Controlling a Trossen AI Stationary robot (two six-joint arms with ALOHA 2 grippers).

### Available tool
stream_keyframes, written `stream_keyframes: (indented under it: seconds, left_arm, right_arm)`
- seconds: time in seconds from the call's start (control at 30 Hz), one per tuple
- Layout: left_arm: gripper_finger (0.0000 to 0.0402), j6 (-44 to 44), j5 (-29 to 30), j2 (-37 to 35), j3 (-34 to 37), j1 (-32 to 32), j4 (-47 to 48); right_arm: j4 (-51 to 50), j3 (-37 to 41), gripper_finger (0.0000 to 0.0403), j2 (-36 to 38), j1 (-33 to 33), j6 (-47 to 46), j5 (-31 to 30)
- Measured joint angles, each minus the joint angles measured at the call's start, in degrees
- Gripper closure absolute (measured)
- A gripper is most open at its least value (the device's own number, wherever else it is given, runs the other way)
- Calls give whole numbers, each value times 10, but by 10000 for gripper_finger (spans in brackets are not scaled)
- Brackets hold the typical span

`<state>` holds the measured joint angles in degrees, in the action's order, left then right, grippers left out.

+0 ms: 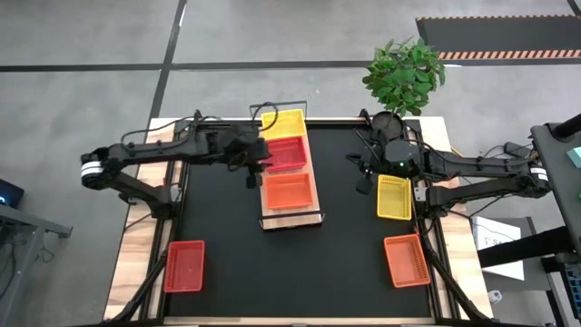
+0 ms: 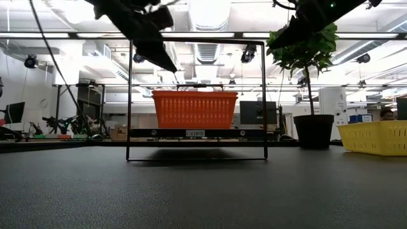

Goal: Stack baskets on shelf by color
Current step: Stack the yellow bin on top of the stacked yellow bins on the shelf

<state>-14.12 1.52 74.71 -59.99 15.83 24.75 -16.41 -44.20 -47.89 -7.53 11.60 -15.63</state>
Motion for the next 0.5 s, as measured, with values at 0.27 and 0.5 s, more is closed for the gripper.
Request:
stream_keyframes:
  seconds: [0.27, 0.5]
  left_arm:
    - [288, 3, -3, -122, 161, -56, -216]
    - [288, -38, 1, -205, 224, -56, -280]
  right_arm:
    - [29, 5, 394, -18, 12, -80, 107]
    - [19, -6, 394, -40, 22, -220, 168]
